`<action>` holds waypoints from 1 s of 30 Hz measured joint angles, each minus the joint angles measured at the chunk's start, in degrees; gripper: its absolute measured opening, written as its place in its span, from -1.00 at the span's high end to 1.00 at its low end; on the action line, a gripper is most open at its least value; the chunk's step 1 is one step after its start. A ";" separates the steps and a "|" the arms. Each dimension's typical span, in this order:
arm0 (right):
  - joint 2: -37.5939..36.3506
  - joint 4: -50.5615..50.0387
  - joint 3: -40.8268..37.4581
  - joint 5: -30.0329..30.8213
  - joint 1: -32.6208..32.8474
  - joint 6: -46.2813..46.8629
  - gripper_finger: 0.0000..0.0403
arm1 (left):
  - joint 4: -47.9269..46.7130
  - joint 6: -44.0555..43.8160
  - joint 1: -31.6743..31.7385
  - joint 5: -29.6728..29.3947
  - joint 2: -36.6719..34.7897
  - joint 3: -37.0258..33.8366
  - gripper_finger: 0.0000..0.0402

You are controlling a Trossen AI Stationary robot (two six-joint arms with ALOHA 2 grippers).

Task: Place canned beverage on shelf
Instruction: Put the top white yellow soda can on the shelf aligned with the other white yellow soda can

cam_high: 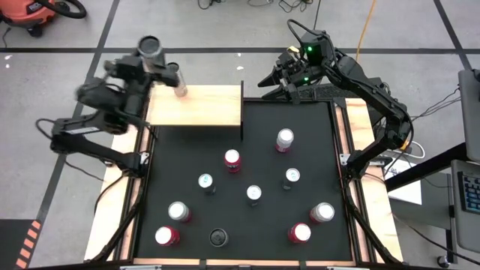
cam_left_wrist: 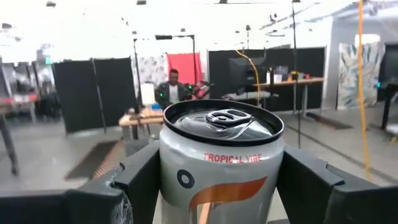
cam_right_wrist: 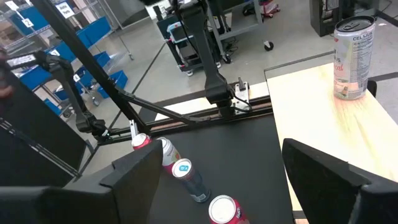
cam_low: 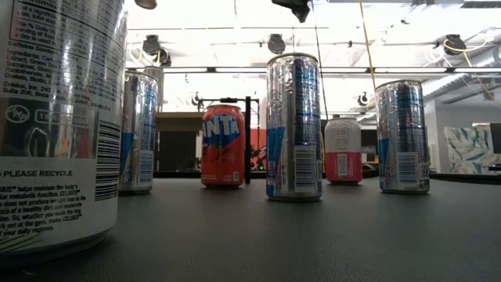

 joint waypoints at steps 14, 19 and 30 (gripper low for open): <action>0.02 0.01 0.00 0.25 0.02 0.07 -0.53 | -19.37 -16.01 11.23 12.45 -17.00 -0.05 -0.28; 0.02 0.01 0.00 0.35 0.00 0.22 -0.53 | -32.49 -34.61 11.10 13.14 -13.93 -4.06 -0.28; 0.02 -0.06 0.00 0.17 0.02 3.01 -0.53 | -34.70 -61.30 11.06 9.59 -10.32 -20.89 -0.28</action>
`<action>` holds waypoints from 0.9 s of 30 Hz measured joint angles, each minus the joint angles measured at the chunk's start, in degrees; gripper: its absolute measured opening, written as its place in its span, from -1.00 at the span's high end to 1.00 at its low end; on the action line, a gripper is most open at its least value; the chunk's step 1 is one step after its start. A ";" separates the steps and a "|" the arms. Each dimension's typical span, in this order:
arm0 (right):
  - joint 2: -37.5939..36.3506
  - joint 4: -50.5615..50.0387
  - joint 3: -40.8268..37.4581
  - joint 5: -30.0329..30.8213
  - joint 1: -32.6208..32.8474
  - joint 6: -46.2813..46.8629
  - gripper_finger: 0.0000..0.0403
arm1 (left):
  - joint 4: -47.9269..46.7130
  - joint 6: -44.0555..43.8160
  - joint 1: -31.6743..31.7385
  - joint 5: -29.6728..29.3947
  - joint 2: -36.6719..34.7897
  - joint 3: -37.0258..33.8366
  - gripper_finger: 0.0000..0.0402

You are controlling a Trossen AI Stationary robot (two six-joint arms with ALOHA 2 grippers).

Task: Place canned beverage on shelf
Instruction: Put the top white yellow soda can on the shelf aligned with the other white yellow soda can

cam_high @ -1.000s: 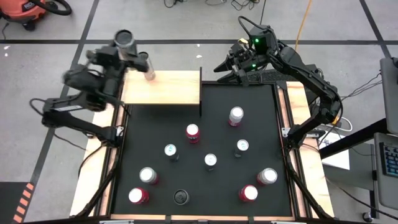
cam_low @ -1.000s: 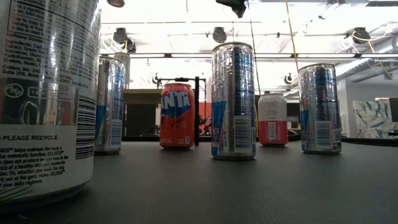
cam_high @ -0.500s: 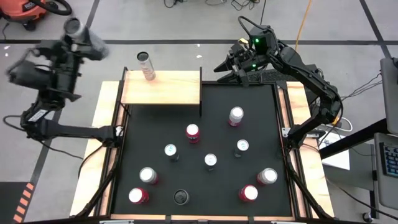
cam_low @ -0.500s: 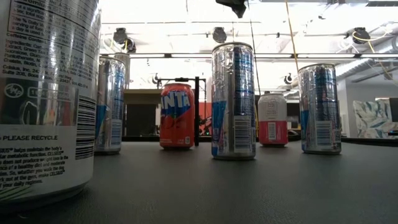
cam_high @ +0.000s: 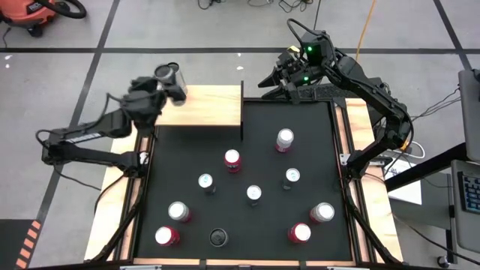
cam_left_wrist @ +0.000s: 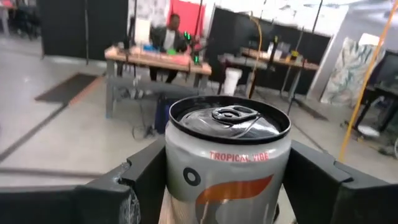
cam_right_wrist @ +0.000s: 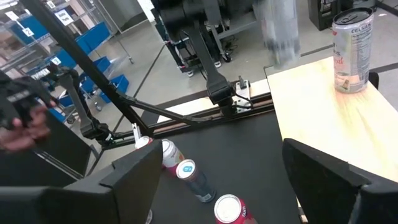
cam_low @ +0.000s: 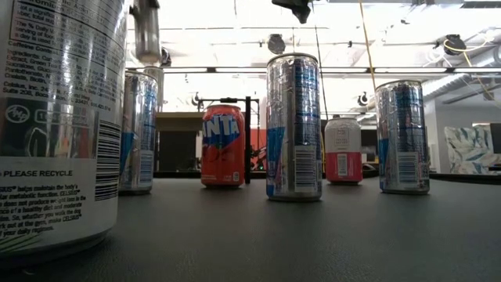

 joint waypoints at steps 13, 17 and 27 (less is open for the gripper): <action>0.00 -0.38 0.00 -0.12 0.02 -1.24 -0.53 | 0.26 -6.64 0.04 -0.97 -0.23 -9.03 -0.28; 0.00 -0.37 0.00 -0.12 0.02 -1.48 -0.53 | 0.85 -3.53 0.00 -0.97 0.03 -9.01 -0.28; 0.00 -0.37 0.00 -0.14 0.02 -1.97 -0.53 | -1.11 -2.93 0.04 -2.65 1.17 -9.01 -0.28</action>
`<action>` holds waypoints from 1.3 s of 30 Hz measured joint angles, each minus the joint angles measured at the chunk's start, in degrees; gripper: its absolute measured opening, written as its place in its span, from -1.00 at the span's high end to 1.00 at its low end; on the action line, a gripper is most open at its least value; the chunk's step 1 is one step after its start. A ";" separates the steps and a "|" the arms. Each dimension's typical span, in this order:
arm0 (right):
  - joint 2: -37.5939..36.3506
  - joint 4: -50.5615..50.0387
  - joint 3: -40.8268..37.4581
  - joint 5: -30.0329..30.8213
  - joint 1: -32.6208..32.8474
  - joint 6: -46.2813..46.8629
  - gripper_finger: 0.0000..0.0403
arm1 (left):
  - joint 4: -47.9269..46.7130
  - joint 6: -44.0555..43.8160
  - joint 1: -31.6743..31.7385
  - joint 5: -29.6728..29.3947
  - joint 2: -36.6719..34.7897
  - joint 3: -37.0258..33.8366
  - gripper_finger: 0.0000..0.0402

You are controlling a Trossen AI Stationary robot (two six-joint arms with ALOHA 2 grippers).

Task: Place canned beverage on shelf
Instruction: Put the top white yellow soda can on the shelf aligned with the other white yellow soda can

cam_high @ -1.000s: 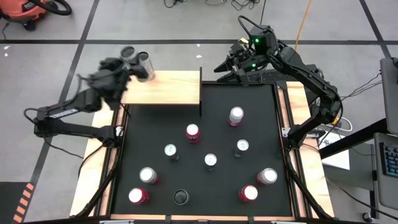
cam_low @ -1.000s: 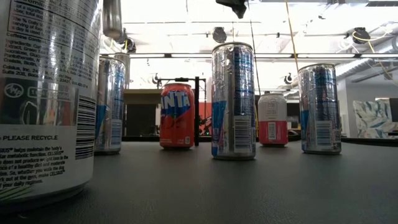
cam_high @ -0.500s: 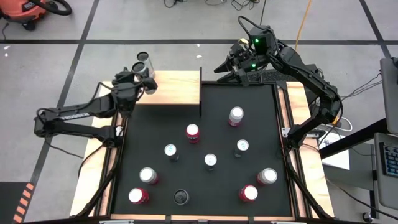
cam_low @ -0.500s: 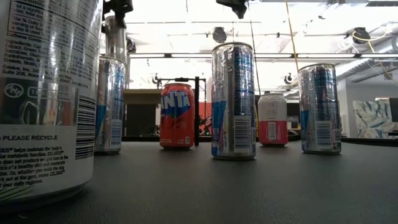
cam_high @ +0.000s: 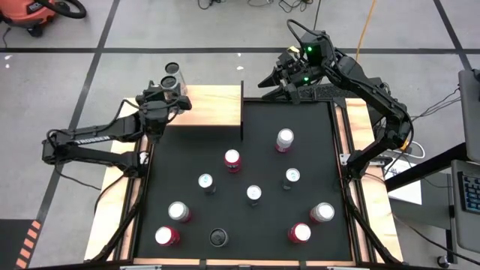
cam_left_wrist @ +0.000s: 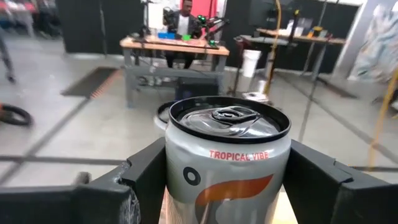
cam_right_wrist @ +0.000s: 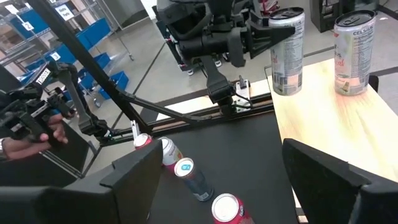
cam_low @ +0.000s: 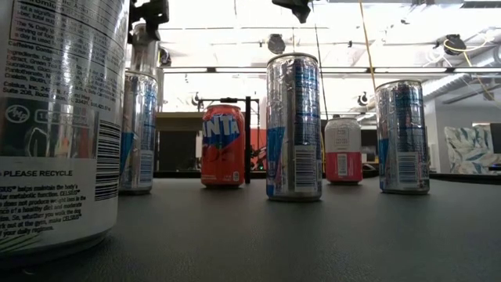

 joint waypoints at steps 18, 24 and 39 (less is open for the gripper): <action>0.00 0.00 0.00 -0.04 0.00 -2.51 -0.53 | -2.98 3.48 5.68 -0.22 2.61 0.00 -0.28; 0.00 0.00 0.00 -0.04 0.00 -2.49 -0.53 | 8.35 8.82 5.45 5.42 -1.70 0.00 -0.28; 0.00 -0.06 0.00 -0.22 0.02 -0.90 -0.53 | 6.98 20.08 2.67 5.20 -20.71 0.07 -0.28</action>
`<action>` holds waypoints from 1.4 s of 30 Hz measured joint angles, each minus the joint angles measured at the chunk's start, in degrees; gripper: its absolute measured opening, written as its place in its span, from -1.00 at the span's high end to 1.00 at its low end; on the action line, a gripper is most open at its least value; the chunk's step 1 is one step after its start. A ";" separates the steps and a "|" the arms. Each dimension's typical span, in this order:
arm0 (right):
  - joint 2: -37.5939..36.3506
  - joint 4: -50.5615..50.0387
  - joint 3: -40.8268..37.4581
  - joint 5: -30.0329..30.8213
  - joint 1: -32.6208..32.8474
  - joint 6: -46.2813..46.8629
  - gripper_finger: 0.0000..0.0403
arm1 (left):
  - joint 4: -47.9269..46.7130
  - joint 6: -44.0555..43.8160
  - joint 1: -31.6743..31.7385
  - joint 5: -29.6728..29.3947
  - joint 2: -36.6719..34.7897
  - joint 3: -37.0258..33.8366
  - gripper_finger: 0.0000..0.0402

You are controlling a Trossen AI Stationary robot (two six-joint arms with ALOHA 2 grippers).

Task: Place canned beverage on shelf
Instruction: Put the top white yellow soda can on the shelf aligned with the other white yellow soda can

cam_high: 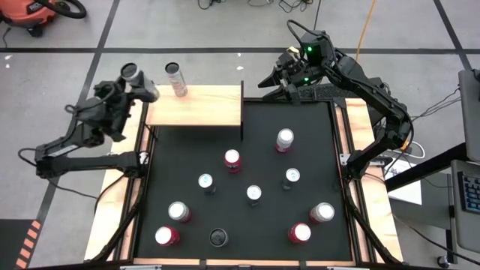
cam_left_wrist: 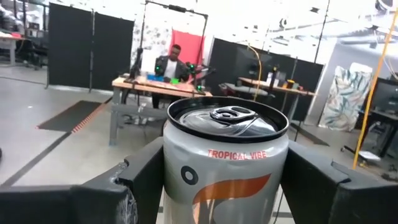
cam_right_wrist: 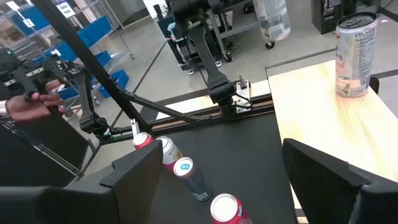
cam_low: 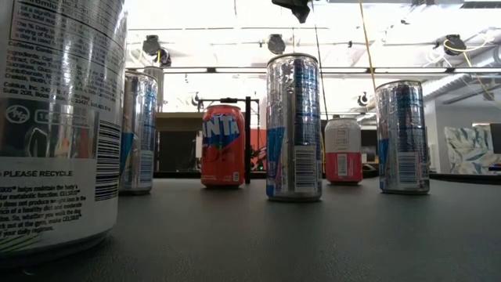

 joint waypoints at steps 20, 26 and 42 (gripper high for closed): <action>0.00 0.06 0.00 0.04 0.00 -0.12 -0.53 | 13.62 -9.52 0.68 0.54 9.20 -17.32 -0.28; 0.00 0.22 0.00 0.07 0.00 -0.29 -0.53 | 13.48 -8.16 3.74 0.80 10.97 -17.47 -0.28; 0.00 0.96 0.00 0.22 0.00 -1.45 -0.53 | 14.91 -11.63 10.46 7.15 15.68 -17.45 -0.28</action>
